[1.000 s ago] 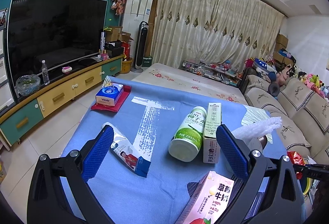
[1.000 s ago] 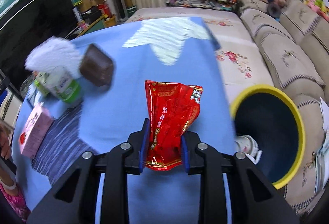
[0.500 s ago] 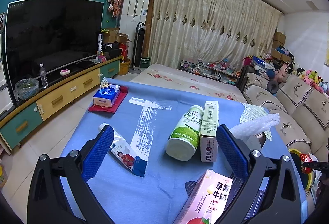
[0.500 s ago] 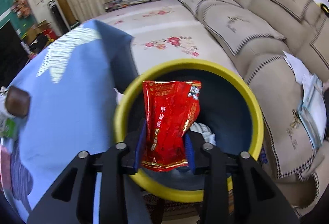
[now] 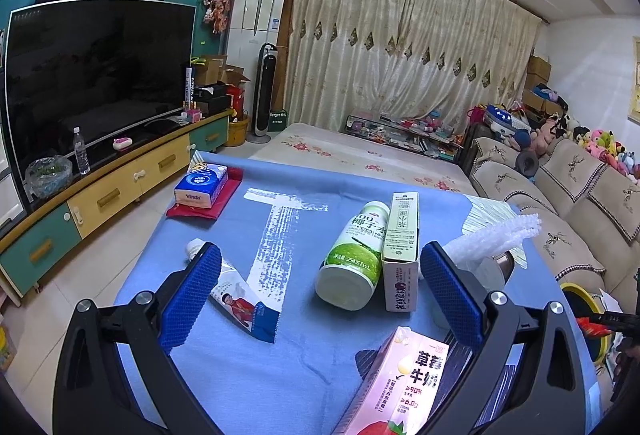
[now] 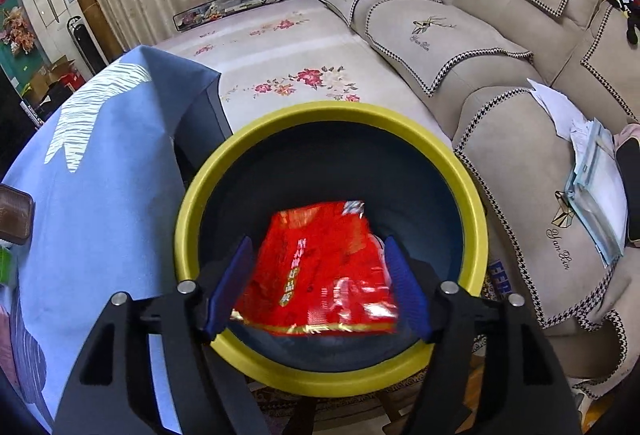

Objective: Collect trash
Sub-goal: 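Carry the red wrapper into the bin and open the right gripper, then grasp the pink strawberry milk carton with the left gripper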

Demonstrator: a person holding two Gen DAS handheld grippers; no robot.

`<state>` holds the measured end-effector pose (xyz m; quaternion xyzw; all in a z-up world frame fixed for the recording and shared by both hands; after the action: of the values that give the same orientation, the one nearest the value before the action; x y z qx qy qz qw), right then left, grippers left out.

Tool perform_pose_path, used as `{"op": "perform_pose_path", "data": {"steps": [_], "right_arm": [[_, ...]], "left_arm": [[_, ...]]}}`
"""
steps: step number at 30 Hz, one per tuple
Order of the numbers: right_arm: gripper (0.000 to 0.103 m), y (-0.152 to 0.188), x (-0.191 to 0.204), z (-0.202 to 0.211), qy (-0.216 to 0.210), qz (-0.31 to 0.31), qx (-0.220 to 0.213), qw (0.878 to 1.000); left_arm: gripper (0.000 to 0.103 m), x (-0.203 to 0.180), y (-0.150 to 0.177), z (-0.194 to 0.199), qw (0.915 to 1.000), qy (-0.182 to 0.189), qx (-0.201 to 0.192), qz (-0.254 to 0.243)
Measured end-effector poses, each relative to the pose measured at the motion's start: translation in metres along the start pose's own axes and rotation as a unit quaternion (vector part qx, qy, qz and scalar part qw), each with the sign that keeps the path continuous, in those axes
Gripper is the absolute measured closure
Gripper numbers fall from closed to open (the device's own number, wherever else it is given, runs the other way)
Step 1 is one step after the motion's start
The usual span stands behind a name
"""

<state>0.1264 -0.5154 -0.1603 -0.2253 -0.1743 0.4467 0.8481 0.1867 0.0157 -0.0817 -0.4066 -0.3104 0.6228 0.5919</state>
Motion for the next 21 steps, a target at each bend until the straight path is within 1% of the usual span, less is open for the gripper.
{"op": "perform_pose_path", "data": {"steps": [1, 4, 10, 16, 18, 21], "right_arm": [[0.031, -0.001, 0.0, 0.001, 0.001, 0.001, -0.003, 1.0], [0.031, -0.003, 0.0, 0.001, 0.005, 0.0, -0.006, 1.0], [0.03, -0.004, 0.001, 0.01, -0.004, 0.001, -0.012, 1.0], [0.028, 0.0, 0.008, 0.017, -0.012, 0.009, -0.014, 1.0], [0.028, 0.0, 0.007, 0.018, -0.014, 0.009, -0.015, 1.0], [0.028, 0.002, 0.006, 0.02, -0.02, 0.006, -0.015, 1.0]], "left_arm": [[0.005, 0.0, 0.0, 0.0, 1.0, 0.0, 0.0, -0.001], [0.005, -0.001, 0.0, -0.001, 1.0, 0.0, 0.001, -0.002], [0.005, -0.002, 0.001, -0.001, 1.0, 0.002, 0.004, -0.003], [0.005, -0.009, 0.002, -0.001, 0.9998, 0.004, 0.003, -0.021], [0.005, -0.012, 0.002, 0.0, 0.9996, 0.009, 0.003, -0.027], [0.005, -0.016, 0.001, 0.002, 0.9992, 0.03, 0.01, -0.025]]}}
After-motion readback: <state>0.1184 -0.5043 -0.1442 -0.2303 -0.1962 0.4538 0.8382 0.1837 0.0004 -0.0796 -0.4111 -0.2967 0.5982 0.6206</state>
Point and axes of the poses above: each gripper's, at about its wrist camera, not at the fingertips, and z roughly against the way its jaws point, x to its left, y to its underside, the point moved 1 cm from there along -z, roughly the way its jaws point, and after that the axes turned 2 degrees about -z, right-handed, at the moved point
